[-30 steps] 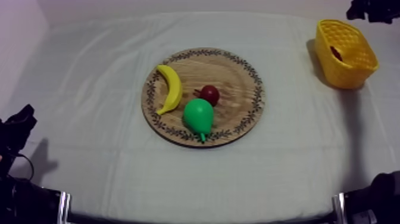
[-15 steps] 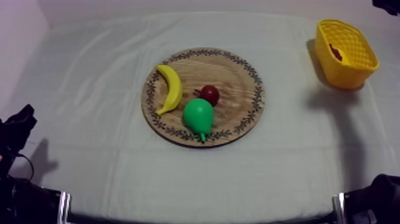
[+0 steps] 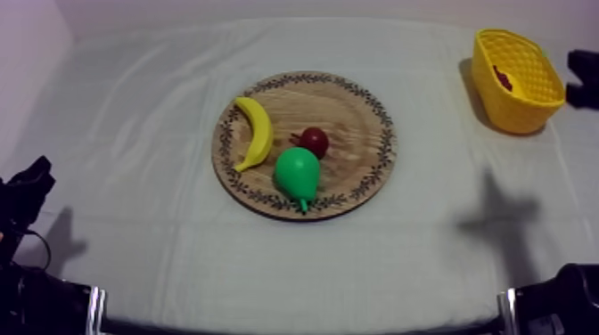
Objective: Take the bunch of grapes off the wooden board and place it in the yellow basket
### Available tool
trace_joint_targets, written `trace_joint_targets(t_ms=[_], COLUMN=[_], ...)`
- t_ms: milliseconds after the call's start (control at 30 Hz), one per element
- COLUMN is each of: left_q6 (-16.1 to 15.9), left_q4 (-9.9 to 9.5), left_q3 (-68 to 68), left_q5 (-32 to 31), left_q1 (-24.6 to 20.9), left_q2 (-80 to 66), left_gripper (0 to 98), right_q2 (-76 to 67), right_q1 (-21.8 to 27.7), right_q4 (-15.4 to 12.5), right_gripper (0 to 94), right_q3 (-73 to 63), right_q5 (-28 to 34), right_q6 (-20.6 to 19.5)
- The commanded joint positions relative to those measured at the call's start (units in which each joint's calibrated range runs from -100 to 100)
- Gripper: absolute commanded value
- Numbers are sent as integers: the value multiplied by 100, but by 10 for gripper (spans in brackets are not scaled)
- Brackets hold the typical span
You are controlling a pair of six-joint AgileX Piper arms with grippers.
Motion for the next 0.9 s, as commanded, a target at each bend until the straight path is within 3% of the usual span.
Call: trace_joint_targets(t_ms=[0,233,567,867], left_q6=[1,0,1,0], left_q4=[-2,-2,-2,-2], left_q3=[0,0,0,0], left_q5=[1,1,1,1], left_q1=[-1,-1,-1,-1], left_q2=[3,3,3,3], left_gripper=[1,1,1,1], right_q2=[-642,-1657,-3099,-3443], right_q1=[-62,-354,-502,-708], right_q4=[41,488,1047,1544], right_gripper=[8,5,5,4], right_q3=[801,1847,2868,3207], right_q5=[-68,-93,444,602], right_q6=[-40,-469,-977,-1775])
